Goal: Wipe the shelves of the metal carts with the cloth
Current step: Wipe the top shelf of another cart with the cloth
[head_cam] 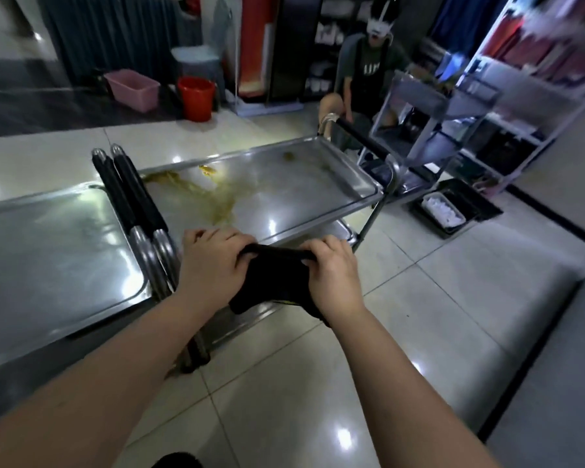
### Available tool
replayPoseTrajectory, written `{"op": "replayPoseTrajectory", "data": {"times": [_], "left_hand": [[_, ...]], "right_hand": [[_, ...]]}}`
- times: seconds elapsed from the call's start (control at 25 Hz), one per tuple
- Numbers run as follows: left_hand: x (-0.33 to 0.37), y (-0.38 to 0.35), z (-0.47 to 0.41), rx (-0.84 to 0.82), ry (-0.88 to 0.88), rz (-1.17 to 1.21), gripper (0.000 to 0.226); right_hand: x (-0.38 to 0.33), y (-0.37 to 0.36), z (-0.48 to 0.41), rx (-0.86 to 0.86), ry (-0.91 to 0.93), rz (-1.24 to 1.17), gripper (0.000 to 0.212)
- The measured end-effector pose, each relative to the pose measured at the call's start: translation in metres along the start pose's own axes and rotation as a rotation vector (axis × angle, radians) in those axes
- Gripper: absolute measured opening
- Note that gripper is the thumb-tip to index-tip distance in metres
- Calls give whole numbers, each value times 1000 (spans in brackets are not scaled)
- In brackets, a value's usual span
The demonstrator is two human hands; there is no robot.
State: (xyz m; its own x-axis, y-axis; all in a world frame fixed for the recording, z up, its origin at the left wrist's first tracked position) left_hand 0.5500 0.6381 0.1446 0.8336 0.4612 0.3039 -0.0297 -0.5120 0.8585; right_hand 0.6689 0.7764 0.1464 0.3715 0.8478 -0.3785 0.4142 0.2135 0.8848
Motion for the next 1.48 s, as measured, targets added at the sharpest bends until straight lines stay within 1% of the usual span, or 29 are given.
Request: {"op": "replayPoseTrajectory", "data": {"times": [0.12, 0.2, 0.28, 0.36, 0.52, 0.68, 0.76, 0.88, 0.96, 1.04, 1.12, 1.2, 1.24, 1.28, 1.36, 1.4, 1.48], "left_hand": [[19, 7, -55, 23, -14, -30, 20], [31, 2, -97, 27, -37, -14, 16], [44, -10, -136, 21, -65, -1, 11], [49, -36, -178, 3, -76, 20, 11], [42, -108, -256, -94, -95, 80, 14], [32, -171, -308, -145, -64, 149, 9], [38, -208, -328, -234, -28, 214, 10], [57, -255, -345, -381, -3, 260, 15], [70, -274, -356, -433, 11, 307, 15], [79, -300, -373, -484, 84, 435, 11], [80, -332, -396, -526, 241, 584, 7], [69, -368, -429, -454, 393, 628, 7], [59, -387, -444, -416, 448, 616, 11], [46, -407, -456, -409, 498, 589, 20], [20, -455, -465, -486, 623, 524, 46], [10, -475, -460, -531, 682, 515, 55], [-5, -496, -439, -570, 787, 450, 62]], "right_hand": [[26, 28, -39, 58, -22, -30, 18], [50, 45, -65, 134, -68, -19, 20], [74, 54, -90, 158, -118, 6, 22], [103, 53, -118, 134, -150, 50, 22], [163, 42, -182, 70, -185, 125, 24], [215, 18, -234, 16, -207, 228, 25], [249, 5, -248, 11, -238, 257, 30], [303, -8, -260, -25, -363, 216, 36], [330, -4, -274, -74, -393, 177, 38], [359, 0, -303, -191, -372, 149, 42], [395, -7, -345, -357, -343, 151, 45], [430, -28, -397, -465, -301, 157, 44], [442, -42, -423, -476, -273, 176, 42], [453, -59, -444, -474, -245, 198, 41], [477, -101, -475, -517, -191, 180, 40], [487, -122, -480, -574, -160, 125, 41], [498, -162, -475, -727, -58, -14, 42]]}}
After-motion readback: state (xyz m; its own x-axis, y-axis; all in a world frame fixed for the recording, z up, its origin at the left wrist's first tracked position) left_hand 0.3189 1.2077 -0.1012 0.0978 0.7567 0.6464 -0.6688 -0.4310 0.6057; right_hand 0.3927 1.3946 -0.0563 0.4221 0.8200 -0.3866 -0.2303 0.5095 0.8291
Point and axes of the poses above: each hand's wrist, its own z-axis away from the middle knuckle, its own y-axis out of the back of the hand, x = y × z, the point moved 8 cm from there along -z, towards the middle knuckle, and after that the axes turned 10 degrees about -x, right-handed, at the moved point
